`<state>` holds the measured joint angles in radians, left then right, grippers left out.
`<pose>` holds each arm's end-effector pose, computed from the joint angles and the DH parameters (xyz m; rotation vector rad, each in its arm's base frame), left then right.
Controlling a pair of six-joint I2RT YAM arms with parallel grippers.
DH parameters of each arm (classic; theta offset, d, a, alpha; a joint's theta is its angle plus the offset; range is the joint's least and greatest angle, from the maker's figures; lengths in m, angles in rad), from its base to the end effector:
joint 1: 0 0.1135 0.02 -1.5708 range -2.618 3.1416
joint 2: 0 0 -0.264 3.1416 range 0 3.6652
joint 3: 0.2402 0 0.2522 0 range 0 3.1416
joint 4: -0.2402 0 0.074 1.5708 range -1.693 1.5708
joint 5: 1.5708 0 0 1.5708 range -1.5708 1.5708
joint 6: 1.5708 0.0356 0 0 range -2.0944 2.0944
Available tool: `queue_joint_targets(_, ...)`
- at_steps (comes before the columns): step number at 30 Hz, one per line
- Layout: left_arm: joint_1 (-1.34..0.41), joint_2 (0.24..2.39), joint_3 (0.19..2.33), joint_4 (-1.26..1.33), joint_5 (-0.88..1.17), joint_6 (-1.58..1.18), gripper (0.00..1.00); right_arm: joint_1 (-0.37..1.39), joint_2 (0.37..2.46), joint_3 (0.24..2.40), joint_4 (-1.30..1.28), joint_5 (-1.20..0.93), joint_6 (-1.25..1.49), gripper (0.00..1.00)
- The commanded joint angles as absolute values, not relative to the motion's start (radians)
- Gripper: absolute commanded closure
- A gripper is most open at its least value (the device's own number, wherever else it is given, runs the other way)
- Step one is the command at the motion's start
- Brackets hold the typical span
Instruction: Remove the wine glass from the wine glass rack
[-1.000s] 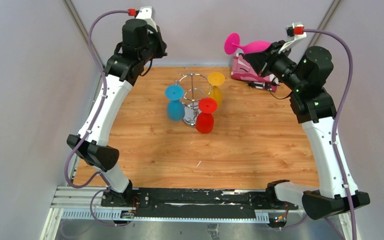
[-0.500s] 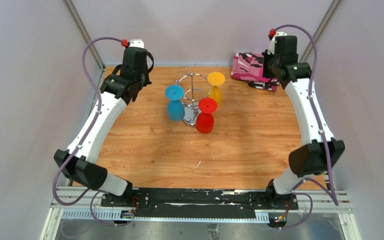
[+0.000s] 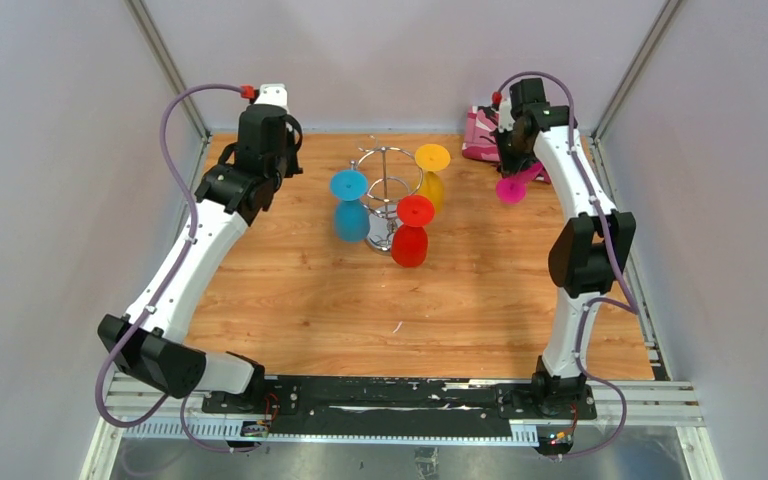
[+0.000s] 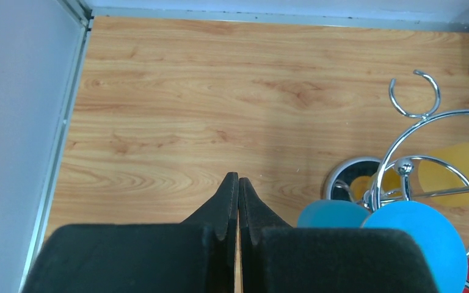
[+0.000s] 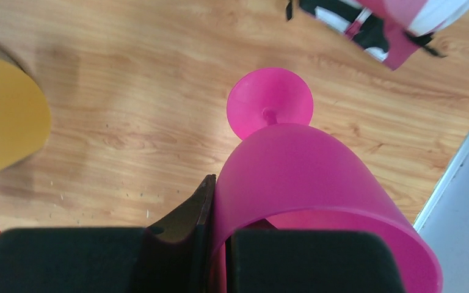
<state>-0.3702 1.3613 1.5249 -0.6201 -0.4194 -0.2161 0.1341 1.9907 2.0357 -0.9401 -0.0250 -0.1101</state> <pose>0.2780 -0.0924 0.4239 -0.1087 1.9825 0.0467 0.4341 0.0595 0.3400 -0.3111 2.4463 0.0412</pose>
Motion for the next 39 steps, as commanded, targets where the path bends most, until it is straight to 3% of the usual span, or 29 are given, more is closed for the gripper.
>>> queue_joint_targets(1,-0.374,1.338,1.523,-0.552,-0.384,-0.202,1.00,0.116,2.009,2.039,-1.046,-0.094,-0.179,1.00)
queue_joint_targets(20,-0.374,1.390,1.541,-0.542,-0.345,-0.189,1.00,0.045,2.177,2.120,-1.089,-0.125,-0.232,1.00)
queue_joint_targets(36,-0.374,1.424,1.545,-0.538,-0.334,-0.196,1.00,0.041,2.196,2.107,-1.085,-0.113,-0.219,1.00)
queue_joint_targets(38,-0.374,1.425,1.545,-0.539,-0.334,-0.198,1.00,0.041,2.190,2.106,-1.085,-0.109,-0.213,0.94)
queue_joint_targets(39,-0.374,1.426,1.545,-0.539,-0.333,-0.198,1.00,0.041,2.186,2.106,-1.083,-0.107,-0.209,0.86)
